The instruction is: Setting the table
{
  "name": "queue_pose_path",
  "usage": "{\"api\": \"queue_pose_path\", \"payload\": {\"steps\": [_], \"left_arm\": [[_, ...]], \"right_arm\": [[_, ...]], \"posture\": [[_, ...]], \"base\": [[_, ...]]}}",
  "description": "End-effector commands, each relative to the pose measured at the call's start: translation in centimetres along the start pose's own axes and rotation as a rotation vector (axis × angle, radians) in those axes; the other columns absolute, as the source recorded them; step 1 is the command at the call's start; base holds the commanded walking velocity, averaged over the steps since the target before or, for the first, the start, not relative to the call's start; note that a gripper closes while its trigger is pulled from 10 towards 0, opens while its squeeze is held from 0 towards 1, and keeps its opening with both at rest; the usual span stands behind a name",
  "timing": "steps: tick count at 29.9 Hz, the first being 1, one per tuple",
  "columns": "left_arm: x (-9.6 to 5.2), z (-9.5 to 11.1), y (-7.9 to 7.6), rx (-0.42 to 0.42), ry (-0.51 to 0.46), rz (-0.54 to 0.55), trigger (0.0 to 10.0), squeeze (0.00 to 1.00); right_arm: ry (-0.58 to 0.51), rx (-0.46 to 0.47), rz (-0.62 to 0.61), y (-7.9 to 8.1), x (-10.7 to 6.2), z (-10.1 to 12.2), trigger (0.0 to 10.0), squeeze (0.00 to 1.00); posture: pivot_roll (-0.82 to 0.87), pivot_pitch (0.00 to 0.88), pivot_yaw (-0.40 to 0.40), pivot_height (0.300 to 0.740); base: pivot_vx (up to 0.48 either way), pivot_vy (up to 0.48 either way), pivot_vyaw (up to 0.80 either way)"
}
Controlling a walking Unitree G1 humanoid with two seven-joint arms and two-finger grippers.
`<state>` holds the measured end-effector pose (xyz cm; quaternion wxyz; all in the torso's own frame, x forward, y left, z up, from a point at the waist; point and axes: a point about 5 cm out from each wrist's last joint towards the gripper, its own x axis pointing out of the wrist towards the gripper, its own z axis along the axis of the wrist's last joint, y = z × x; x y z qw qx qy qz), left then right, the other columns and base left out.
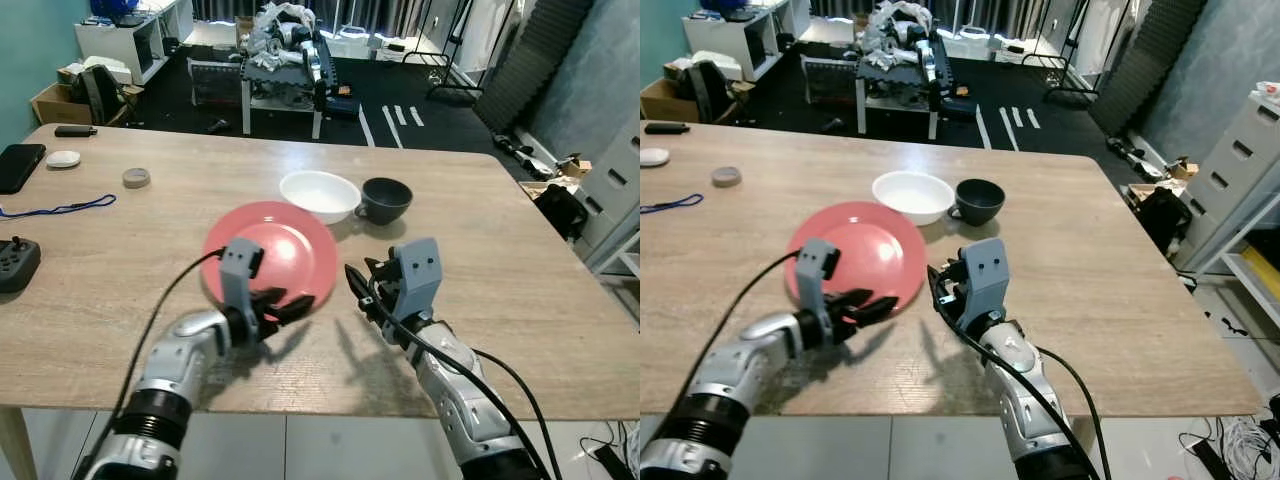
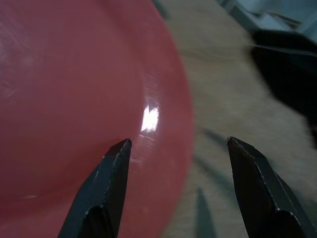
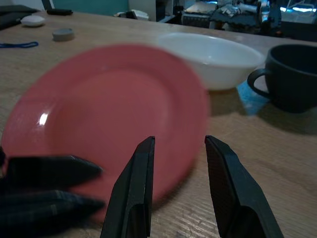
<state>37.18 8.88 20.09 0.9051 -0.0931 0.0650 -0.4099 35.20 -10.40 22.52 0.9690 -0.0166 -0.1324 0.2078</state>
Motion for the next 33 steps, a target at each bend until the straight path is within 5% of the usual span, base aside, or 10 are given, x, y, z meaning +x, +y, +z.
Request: {"api": "queue_pose_path", "payload": {"steps": [1,6,11,15,22,28,30,31,32,33], "left_arm": [[0.4,-3.1,-1.0,-0.075,0.102,-0.047,10.0,0.00],[1.3,-3.7,-3.5,-0.098,0.093,-0.136,10.0,0.00],[0.8,-2.6,-4.1,-0.064,0.044,-0.129,10.0,0.00],[-1.2,-0.2,-4.4,-0.006,-0.038,-0.103,10.0,0.00],[-5.0,4.6,-7.4,0.146,-0.180,-0.174,10.0,0.00],[-6.2,5.2,-7.1,0.194,-0.187,-0.131,10.0,0.00],[-7.2,4.9,-5.6,0.241,-0.162,-0.007,10.0,0.00],[-8.3,4.5,-3.5,0.260,-0.138,0.173,10.0,0.00],[-8.3,4.5,-3.5,0.260,-0.138,0.173,10.0,0.00],[-9.6,4.0,-1.3,0.264,-0.115,0.361,10.0,0.00]], "right_arm": [[0.019,0.005,-0.022,-0.4,-0.3,-0.6,10.0,0.00],[0.017,0.007,-0.027,-0.4,-0.2,-0.6,10.0,0.00],[0.011,0.005,-0.033,-0.5,-0.1,-0.4,10.0,0.00],[0.001,0.006,-0.047,-0.7,-0.1,-0.3,10.0,0.00],[-0.009,0.009,-0.048,-0.6,0.1,-0.2,10.0,0.00],[-0.011,0.011,-0.050,-0.6,0.1,-0.3,10.0,0.00],[-0.011,0.012,-0.047,-0.5,0.1,-0.3,10.0,0.00],[-0.010,0.013,-0.044,-0.4,0.1,-0.4,10.0,0.00],[-0.010,0.013,-0.044,-0.4,0.1,-0.4,10.0,0.00],[-0.009,0.015,-0.043,-0.4,0.1,-0.4,10.0,0.00]], "posture": [[0.14,0.272,0.000,0.740],[0.14,0.269,0.002,0.740],[0.14,0.266,0.010,0.740],[0.15,0.262,0.014,0.740],[0.17,0.255,0.014,0.740],[0.18,0.254,0.012,0.740],[0.18,0.253,0.014,0.740],[0.18,0.253,0.014,0.740],[0.18,0.253,0.014,0.740],[0.19,0.254,0.013,0.740]], "base": [[0.000,0.000,0.00],[0.000,0.000,0.00],[0.000,0.000,0.00],[0.000,0.000,0.00],[0.000,0.000,0.00],[0.000,0.000,0.00],[0.000,0.000,0.00],[0.000,0.000,0.00],[0.000,0.000,0.00],[0.000,0.000,0.00]]}}
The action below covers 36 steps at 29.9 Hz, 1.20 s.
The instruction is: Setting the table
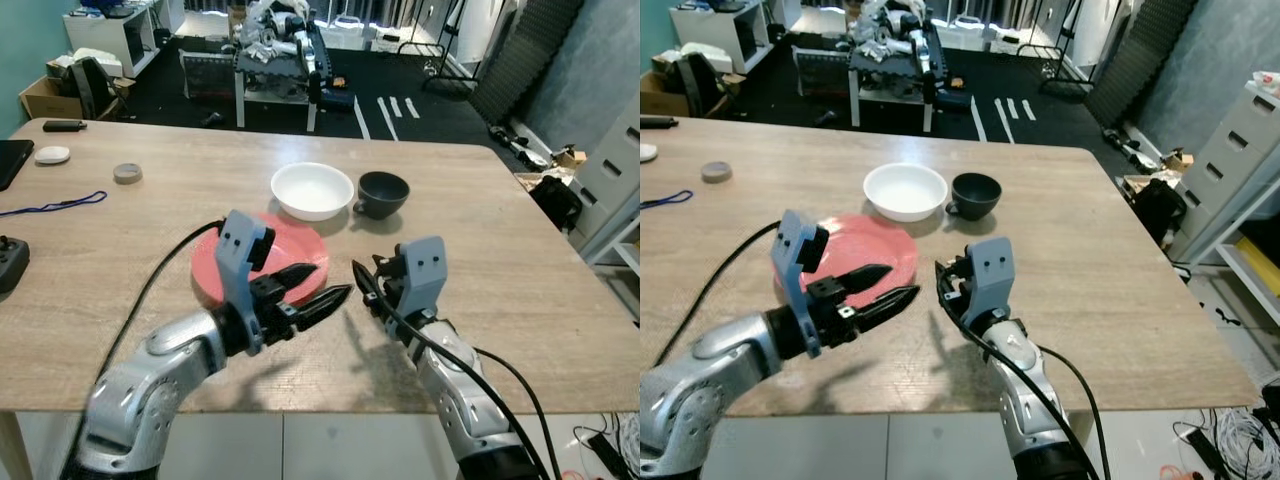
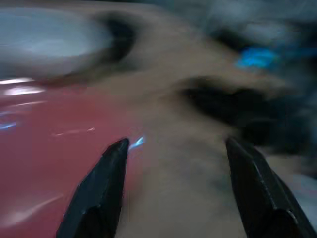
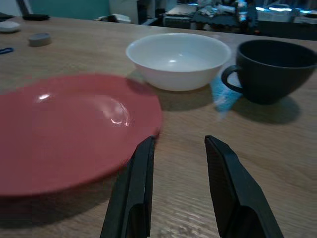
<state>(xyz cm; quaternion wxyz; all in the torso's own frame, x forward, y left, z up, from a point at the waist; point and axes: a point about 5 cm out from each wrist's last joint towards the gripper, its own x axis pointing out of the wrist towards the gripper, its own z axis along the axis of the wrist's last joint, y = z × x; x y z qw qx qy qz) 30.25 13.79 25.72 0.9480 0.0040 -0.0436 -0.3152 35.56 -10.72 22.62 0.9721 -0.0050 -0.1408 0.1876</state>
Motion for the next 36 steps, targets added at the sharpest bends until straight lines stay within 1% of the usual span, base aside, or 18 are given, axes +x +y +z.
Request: {"api": "queue_pose_path", "payload": {"steps": [1,2,3,5,6,8,9,10,11,13,14,15,17,18,22,28,32,36], "left_arm": [[-0.8,-1.1,1.8,0.017,0.045,0.155,10.0,0.00],[-2.0,-1.9,4.0,0.041,0.087,0.332,10.0,0.00],[-2.9,-2.5,5.8,0.048,0.113,0.464,10.0,0.00],[-2.9,-2.5,5.8,0.048,0.113,0.464,10.0,0.00],[-3.6,-3.1,7.3,0.037,0.130,0.534,10.0,0.00],[-3.6,-3.5,9.3,0.022,0.148,0.583,10.0,0.00],[-3.6,-3.5,9.3,0.022,0.148,0.583,10.0,0.00],[-3.3,-3.4,9.9,0.038,0.155,0.588,10.0,0.00],[-3.3,-3.4,9.9,0.038,0.155,0.588,10.0,0.00],[-2.0,-2.5,10.5,0.054,0.146,0.541,10.0,0.00],[-2.0,-2.5,10.5,0.054,0.146,0.541,10.0,0.00],[-0.5,-1.3,10.5,0.070,0.124,0.466,10.0,0.00],[0.0,-0.7,10.5,0.089,0.117,0.442,10.0,0.00],[0.8,0.3,10.1,0.116,0.090,0.392,10.0,0.00],[1.4,0.8,9.6,0.139,0.077,0.343,10.0,0.00],[2.4,-0.6,10.1,0.131,0.138,0.339,10.0,0.00],[3.6,-3.0,10.3,0.124,0.251,0.250,10.0,0.00],[3.9,-3.2,10.1,0.156,0.277,0.200,10.0,0.00]], "right_arm": [[0.011,0.001,0.001,0.1,-0.2,-0.4,10.0,0.00],[0.012,0.002,0.002,0.1,-0.2,-0.5,10.0,0.00],[0.012,0.003,0.002,0.1,-0.2,-0.6,10.0,0.00],[0.012,0.003,0.002,0.1,-0.2,-0.6,10.0,0.00],[0.013,0.004,0.002,0.2,-0.2,-0.6,10.0,0.00],[0.011,0.005,0.003,0.1,-0.1,-0.6,10.0,0.00],[0.011,0.005,0.003,0.1,-0.1,-0.6,10.0,0.00],[0.010,0.004,0.003,0.1,-0.2,-0.6,10.0,0.00],[0.010,0.004,0.003,0.1,-0.2,-0.6,10.0,0.00],[0.007,0.003,0.003,0.1,-0.2,-0.5,10.0,0.00],[0.007,0.003,0.003,0.1,-0.2,-0.5,10.0,0.00],[0.002,0.002,-0.002,0.0,-0.3,-0.4,10.0,0.00],[0.001,0.002,-0.005,0.0,-0.4,-0.4,10.0,0.00],[-0.002,0.002,-0.010,0.0,-0.5,-0.4,10.0,0.00],[-0.002,0.003,-0.014,-0.1,-0.7,-0.4,10.0,0.00],[0.003,0.002,-0.009,-0.1,-0.8,-0.5,10.0,0.00],[-0.010,-0.022,0.001,0.0,-0.8,0.1,10.0,0.00],[-0.015,-0.028,-0.014,-0.3,-1.2,0.4,10.0,0.00]], "posture": [[0.19,0.254,0.013,0.740],[0.18,0.253,0.012,0.740],[0.19,0.251,0.010,0.740],[0.19,0.251,0.010,0.740],[0.18,0.251,0.006,0.740],[0.18,0.252,-0.002,0.740],[0.18,0.252,-0.002,0.740],[0.17,0.252,-0.002,0.740],[0.17,0.252,-0.002,0.740],[0.16,0.248,0.002,0.740],[0.16,0.248,0.002,0.740],[0.15,0.247,0.011,0.740],[0.15,0.247,0.011,0.740],[0.14,0.246,0.018,0.740],[0.14,0.248,0.018,0.740],[0.14,0.256,0.011,0.740],[0.12,0.278,0.017,0.740],[0.10,0.287,0.026,0.740]], "base": [[0.000,0.000,0.00],[0.000,0.000,0.00],[0.000,0.000,0.00],[0.000,0.000,0.00],[0.000,0.000,0.00],[0.000,0.000,0.00],[0.000,0.000,0.00],[0.000,0.000,0.00],[0.000,0.000,0.00],[0.000,0.000,0.00],[0.000,0.000,0.00],[0.000,0.000,0.00],[0.000,0.000,0.00],[0.000,0.000,0.00],[0.000,0.000,0.00],[0.000,0.000,0.00],[0.000,0.000,0.00],[0.000,0.000,0.00]]}}
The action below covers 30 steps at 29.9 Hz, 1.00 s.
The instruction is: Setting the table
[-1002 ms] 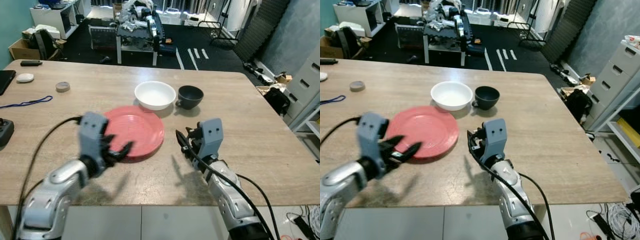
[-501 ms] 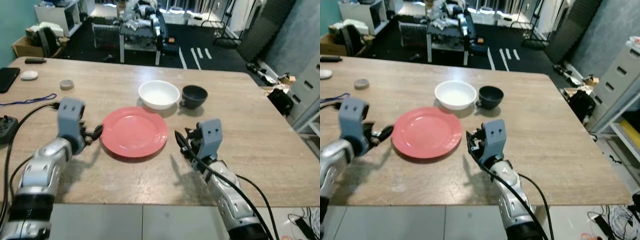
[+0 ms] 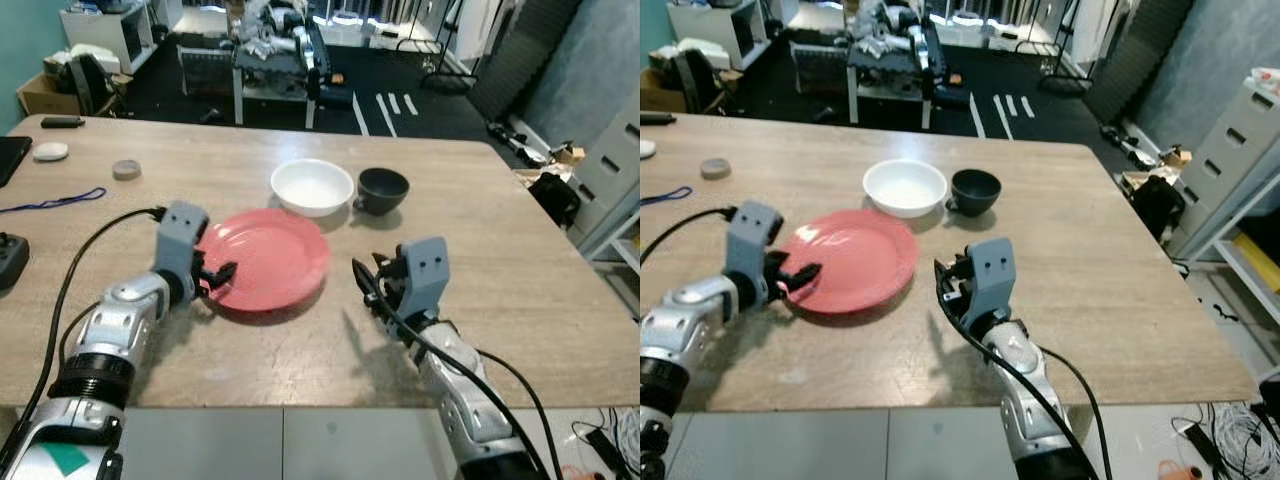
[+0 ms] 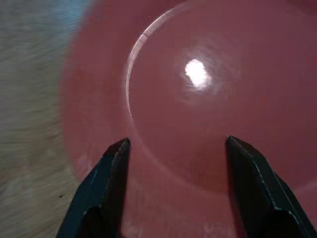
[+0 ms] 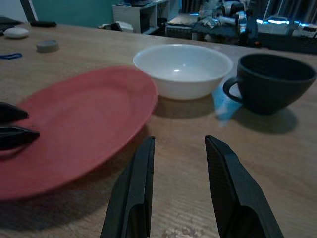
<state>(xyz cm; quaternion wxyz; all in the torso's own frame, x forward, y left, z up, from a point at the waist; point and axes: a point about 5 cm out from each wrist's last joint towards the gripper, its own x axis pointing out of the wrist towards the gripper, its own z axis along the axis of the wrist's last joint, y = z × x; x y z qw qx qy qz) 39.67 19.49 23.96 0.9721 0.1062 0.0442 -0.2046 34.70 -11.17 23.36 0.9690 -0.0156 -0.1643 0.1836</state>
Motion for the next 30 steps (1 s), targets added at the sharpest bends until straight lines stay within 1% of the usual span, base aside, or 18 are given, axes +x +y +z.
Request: {"api": "queue_pose_path", "payload": {"steps": [1,6,8,10,11,12,13,15,17,18,19,20,22,23,24,25,28,30], "left_arm": [[0.2,-0.8,-0.2,0.020,0.041,-0.030,10.0,0.00],[0.3,-1.0,-0.5,0.054,0.071,-0.090,10.0,0.00],[0.4,-1.6,-1.4,0.101,0.113,-0.197,10.0,0.00],[0.6,-2.2,-3.1,0.120,0.135,-0.322,10.0,0.00],[0.6,-2.2,-3.1,0.120,0.135,-0.322,10.0,0.00],[0.9,-2.9,-4.9,0.097,0.137,-0.409,10.0,0.00],[0.9,-2.9,-4.9,0.097,0.137,-0.409,10.0,0.00],[1.0,-3.3,-6.2,0.071,0.131,-0.452,10.0,0.00],[1.1,-3.8,-8.1,0.031,0.125,-0.513,10.0,0.00],[1.1,-3.8,-8.1,0.031,0.125,-0.513,10.0,0.00],[1.1,-4.0,-8.8,0.010,0.124,-0.532,10.0,0.00],[1.1,-4.0,-8.8,0.010,0.124,-0.532,10.0,0.00],[1.0,-4.2,-10.6,-0.011,0.110,-0.592,10.0,0.00],[1.0,-4.2,-10.6,-0.011,0.110,-0.592,10.0,0.00],[0.9,-4.2,-11.2,-0.016,0.103,-0.611,10.0,0.00],[0.9,-4.2,-11.2,-0.016,0.103,-0.611,10.0,0.00],[0.4,-4.2,-13.0,-0.043,0.087,-0.662,10.0,0.00],[0.2,-4.2,-13.4,-0.053,0.086,-0.670,10.0,0.00]], "right_arm": [[0.029,0.001,-0.015,-0.3,-0.6,-0.6,10.0,0.00],[0.033,-0.001,-0.025,-0.4,-0.8,-0.6,10.0,0.00],[0.036,-0.002,-0.029,-0.5,-1.0,-0.7,10.0,0.00],[0.039,-0.001,-0.031,-0.5,-1.0,-0.7,10.0,0.00],[0.039,-0.001,-0.031,-0.5,-1.0,-0.7,10.0,0.00],[0.039,0.000,-0.030,-0.4,-0.9,-0.8,10.0,0.00],[0.039,0.000,-0.030,-0.4,-0.9,-0.8,10.0,0.00],[0.040,0.000,-0.028,-0.3,-0.8,-0.8,10.0,0.00],[0.039,0.000,-0.027,-0.3,-0.7,-0.7,10.0,0.00],[0.039,0.000,-0.027,-0.3,-0.7,-0.7,10.0,0.00],[0.039,0.000,-0.027,-0.3,-0.7,-0.7,10.0,0.00],[0.039,0.000,-0.027,-0.3,-0.7,-0.7,10.0,0.00],[0.037,-0.003,-0.027,-0.4,-0.6,-0.6,10.0,0.00],[0.037,-0.003,-0.027,-0.4,-0.6,-0.6,10.0,0.00],[0.037,-0.004,-0.027,-0.4,-0.6,-0.6,10.0,0.00],[0.037,-0.004,-0.027,-0.4,-0.6,-0.6,10.0,0.00],[0.033,-0.005,-0.031,-0.5,-0.3,-0.5,10.0,0.00],[0.032,-0.004,-0.032,-0.5,-0.3,-0.5,10.0,0.00]], "posture": [[0.10,0.287,0.026,0.740],[0.10,0.295,0.033,0.740],[0.10,0.296,0.035,0.740],[0.11,0.295,0.035,0.740],[0.11,0.295,0.035,0.740],[0.11,0.294,0.034,0.740],[0.11,0.294,0.034,0.740],[0.10,0.293,0.032,0.740],[0.10,0.292,0.029,0.740],[0.10,0.292,0.029,0.740],[0.10,0.292,0.029,0.740],[0.10,0.292,0.029,0.740],[0.11,0.289,0.026,0.740],[0.11,0.289,0.026,0.740],[0.11,0.289,0.026,0.740],[0.11,0.289,0.026,0.740],[0.12,0.286,0.026,0.740],[0.12,0.286,0.026,0.740]], "base": [[0.000,0.000,0.00],[0.000,0.000,0.00],[0.000,0.000,0.00],[0.000,0.000,0.00],[0.000,0.000,0.00],[0.000,0.000,0.00],[0.000,0.000,0.00],[0.000,0.000,0.00],[0.000,0.000,0.00],[0.000,0.000,0.00],[0.000,0.000,0.00],[0.000,0.000,0.00],[0.000,0.000,0.00],[0.000,0.000,0.00],[0.000,0.000,0.00],[0.000,0.000,0.00],[0.000,0.000,0.00],[0.000,0.000,0.00]]}}
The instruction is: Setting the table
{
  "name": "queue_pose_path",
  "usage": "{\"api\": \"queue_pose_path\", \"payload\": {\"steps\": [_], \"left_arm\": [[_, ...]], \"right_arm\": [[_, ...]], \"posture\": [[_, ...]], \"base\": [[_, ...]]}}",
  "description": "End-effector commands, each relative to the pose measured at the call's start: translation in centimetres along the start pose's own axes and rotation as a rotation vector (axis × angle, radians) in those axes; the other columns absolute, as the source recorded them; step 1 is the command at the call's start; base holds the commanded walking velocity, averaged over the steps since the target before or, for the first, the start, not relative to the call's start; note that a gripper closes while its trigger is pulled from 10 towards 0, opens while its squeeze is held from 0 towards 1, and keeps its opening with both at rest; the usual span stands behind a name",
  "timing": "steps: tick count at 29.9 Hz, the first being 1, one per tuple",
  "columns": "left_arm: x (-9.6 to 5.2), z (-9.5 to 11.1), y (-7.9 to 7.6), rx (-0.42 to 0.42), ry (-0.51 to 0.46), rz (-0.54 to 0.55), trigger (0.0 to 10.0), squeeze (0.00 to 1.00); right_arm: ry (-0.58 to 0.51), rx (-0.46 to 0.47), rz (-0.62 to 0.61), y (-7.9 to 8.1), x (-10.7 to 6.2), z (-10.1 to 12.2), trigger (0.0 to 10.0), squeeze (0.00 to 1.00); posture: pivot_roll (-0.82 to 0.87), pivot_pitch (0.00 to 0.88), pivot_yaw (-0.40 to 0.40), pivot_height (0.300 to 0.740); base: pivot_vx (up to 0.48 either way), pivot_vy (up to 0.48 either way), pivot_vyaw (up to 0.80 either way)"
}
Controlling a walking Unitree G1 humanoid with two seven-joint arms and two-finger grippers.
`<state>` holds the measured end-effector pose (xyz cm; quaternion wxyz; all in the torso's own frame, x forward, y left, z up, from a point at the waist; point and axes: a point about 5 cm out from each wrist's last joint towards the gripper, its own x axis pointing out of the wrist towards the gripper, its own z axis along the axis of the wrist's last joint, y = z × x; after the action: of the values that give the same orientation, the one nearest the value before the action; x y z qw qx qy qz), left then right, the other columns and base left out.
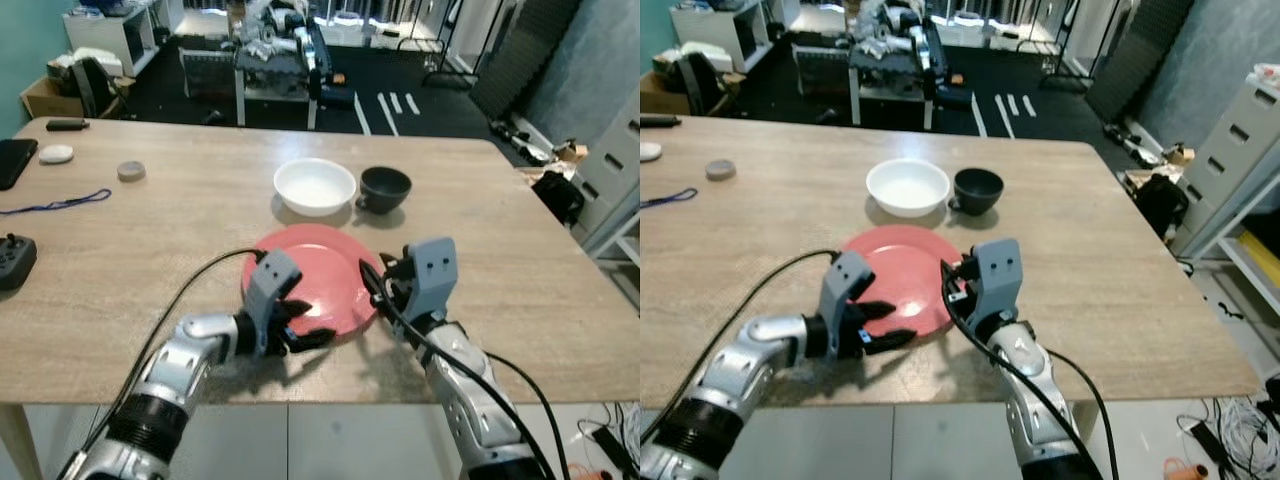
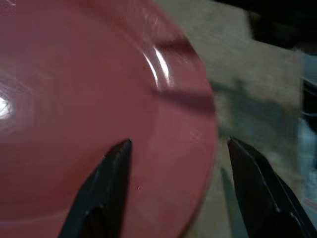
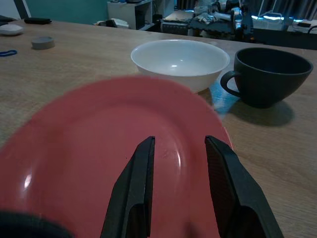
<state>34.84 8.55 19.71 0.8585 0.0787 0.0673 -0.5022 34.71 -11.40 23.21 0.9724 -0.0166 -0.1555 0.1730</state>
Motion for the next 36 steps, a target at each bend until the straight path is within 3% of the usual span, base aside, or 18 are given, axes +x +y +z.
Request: {"api": "queue_pose_path", "payload": {"steps": [1,7,12,13,17,22,24,27,29,32,36], "left_arm": [[0.3,-2.6,-1.3,-0.084,0.082,-0.036,10.0,0.00],[-0.2,-2.1,-2.3,-0.106,0.023,-0.013,10.0,0.00],[-1.9,2.2,-2.1,-0.091,-0.148,0.058,10.0,0.00],[-1.9,2.2,-2.1,-0.091,-0.148,0.058,10.0,0.00],[-3.5,5.6,-2.5,-0.024,-0.252,0.094,10.0,0.00],[-5.1,7.5,-2.4,0.045,-0.311,0.169,10.0,0.00],[-5.8,7.1,-1.6,0.053,-0.304,0.231,10.0,0.00],[-7.3,4.9,1.0,0.062,-0.242,0.433,10.0,0.00],[-7.3,4.9,1.0,0.062,-0.242,0.433,10.0,0.00],[-7.8,2.3,4.1,0.061,-0.176,0.567,10.0,0.00],[-7.2,1.7,5.7,0.050,-0.156,0.583,10.0,0.00]], "right_arm": [[0.012,-0.001,-0.012,-0.3,-0.1,-0.4,10.0,0.00],[0.010,0.004,-0.011,-0.2,0.1,-0.4,10.0,0.00],[0.007,0.006,-0.005,-0.1,0.3,-0.3,10.0,0.00],[0.007,0.006,-0.005,-0.1,0.3,-0.3,10.0,0.00],[0.000,0.010,-0.005,0.0,0.5,-0.3,10.0,0.00],[-0.008,0.013,-0.022,-0.1,0.5,-0.3,10.0,0.00],[-0.012,0.013,-0.042,-0.3,0.5,-0.3,10.0,0.00],[-0.026,0.012,-0.101,-1.1,0.4,-0.2,10.0,0.00],[-0.026,0.012,-0.101,-1.1,0.4,-0.2,10.0,0.00],[-0.035,-0.006,-0.168,-2.2,0.2,-0.2,10.0,0.00],[-0.023,-0.052,-0.246,-3.7,-0.3,-0.6,10.0,0.00]], "posture": [[0.12,0.286,0.026,0.740],[0.13,0.286,0.018,0.740],[0.14,0.282,0.013,0.740],[0.14,0.282,0.013,0.740],[0.15,0.278,0.014,0.740],[0.15,0.272,0.019,0.740],[0.15,0.274,0.018,0.740],[0.15,0.272,0.012,0.740],[0.15,0.272,0.012,0.740],[0.14,0.264,0.004,0.740],[0.13,0.263,0.008,0.740]], "base": [[0.000,0.000,0.00],[0.000,0.000,0.00],[0.000,0.000,0.00],[0.000,0.000,0.00],[0.000,0.000,0.00],[0.000,0.000,0.00],[0.000,0.000,0.00],[0.000,0.000,0.00],[0.000,0.000,0.00],[0.000,0.000,0.00],[0.000,0.000,0.00]]}}
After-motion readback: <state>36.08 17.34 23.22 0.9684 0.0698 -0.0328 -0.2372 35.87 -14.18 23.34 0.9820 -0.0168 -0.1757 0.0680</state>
